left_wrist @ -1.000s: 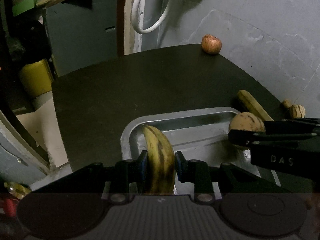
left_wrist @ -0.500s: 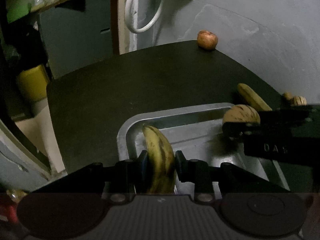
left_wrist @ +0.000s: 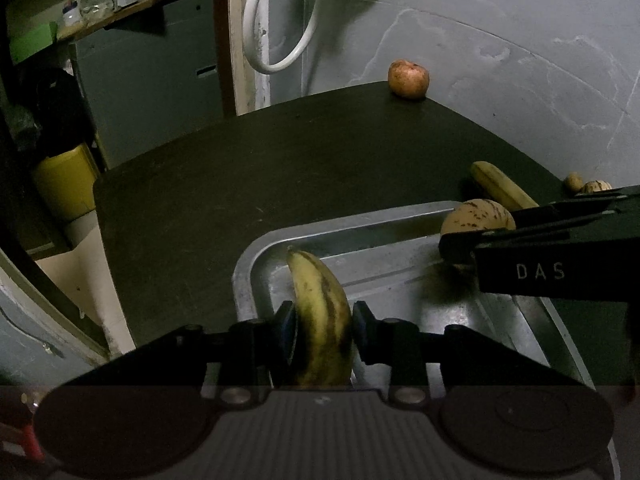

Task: Organize fruits
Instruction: 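Open the left tool dropping the banana in the tray while the right tool releases the melon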

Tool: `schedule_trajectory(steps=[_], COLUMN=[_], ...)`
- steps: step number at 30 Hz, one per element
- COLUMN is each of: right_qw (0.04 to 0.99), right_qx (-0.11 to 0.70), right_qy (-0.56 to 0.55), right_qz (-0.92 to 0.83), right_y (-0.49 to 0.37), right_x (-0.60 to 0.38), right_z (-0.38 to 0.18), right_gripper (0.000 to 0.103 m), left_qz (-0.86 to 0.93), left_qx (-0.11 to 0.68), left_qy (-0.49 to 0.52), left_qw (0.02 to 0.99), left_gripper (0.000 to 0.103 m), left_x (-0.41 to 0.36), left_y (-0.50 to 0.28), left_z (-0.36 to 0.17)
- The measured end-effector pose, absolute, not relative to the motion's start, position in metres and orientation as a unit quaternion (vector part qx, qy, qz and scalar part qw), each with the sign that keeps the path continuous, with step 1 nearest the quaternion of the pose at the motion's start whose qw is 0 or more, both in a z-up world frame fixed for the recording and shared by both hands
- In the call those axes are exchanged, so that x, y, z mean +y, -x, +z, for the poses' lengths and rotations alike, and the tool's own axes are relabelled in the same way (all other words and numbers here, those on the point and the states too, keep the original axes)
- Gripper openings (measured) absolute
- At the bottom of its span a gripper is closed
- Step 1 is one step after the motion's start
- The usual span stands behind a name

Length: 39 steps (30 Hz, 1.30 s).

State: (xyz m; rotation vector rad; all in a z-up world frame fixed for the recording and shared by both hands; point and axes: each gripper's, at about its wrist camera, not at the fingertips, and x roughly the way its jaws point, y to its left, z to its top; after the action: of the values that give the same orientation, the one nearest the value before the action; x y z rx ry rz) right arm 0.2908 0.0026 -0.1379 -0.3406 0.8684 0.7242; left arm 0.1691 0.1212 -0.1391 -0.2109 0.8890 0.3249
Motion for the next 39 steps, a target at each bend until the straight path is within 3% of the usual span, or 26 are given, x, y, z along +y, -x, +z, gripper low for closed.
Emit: schedule_trajectory(steps=[9, 20, 24, 31, 39], right_qw=[0.835, 0.852, 0.861, 0.872, 0.891], right_qx=[0.409, 0.383, 0.373, 0.36, 0.348], right_qy=[0.15, 0.114, 0.086, 0.06, 0.024], right_qz=[0.336, 0.338, 0.335, 0.327, 0.289], right_y=[-0.294, -0.293, -0.287, -0.263, -0.229], right_x=[0.0, -0.017, -0.041, -0.099, -0.175], right_z=[-0.134, -0.096, -0.075, -0.049, -0.024], right_gripper=[0.059, 0.079, 0.091, 0.098, 0.102], left_qz=[0.153, 0.158, 0.164, 0.156, 0.14], left_qx=[0.419, 0.404, 0.389, 0.368, 0.37], left_qy=[0.094, 0.092, 0.093, 0.118, 0.146], left_qw=[0.89, 0.896, 0.902, 0.909, 0.907], left_gripper=[0.06, 0.073, 0.086, 0.097, 0.102], left_x=[0.118, 0.11, 0.104, 0.088, 0.064], left_y=[-0.165, -0.159, -0.151, -0.138, -0.117], left_z=[-0.134, -0.117, -0.103, -0.083, -0.059])
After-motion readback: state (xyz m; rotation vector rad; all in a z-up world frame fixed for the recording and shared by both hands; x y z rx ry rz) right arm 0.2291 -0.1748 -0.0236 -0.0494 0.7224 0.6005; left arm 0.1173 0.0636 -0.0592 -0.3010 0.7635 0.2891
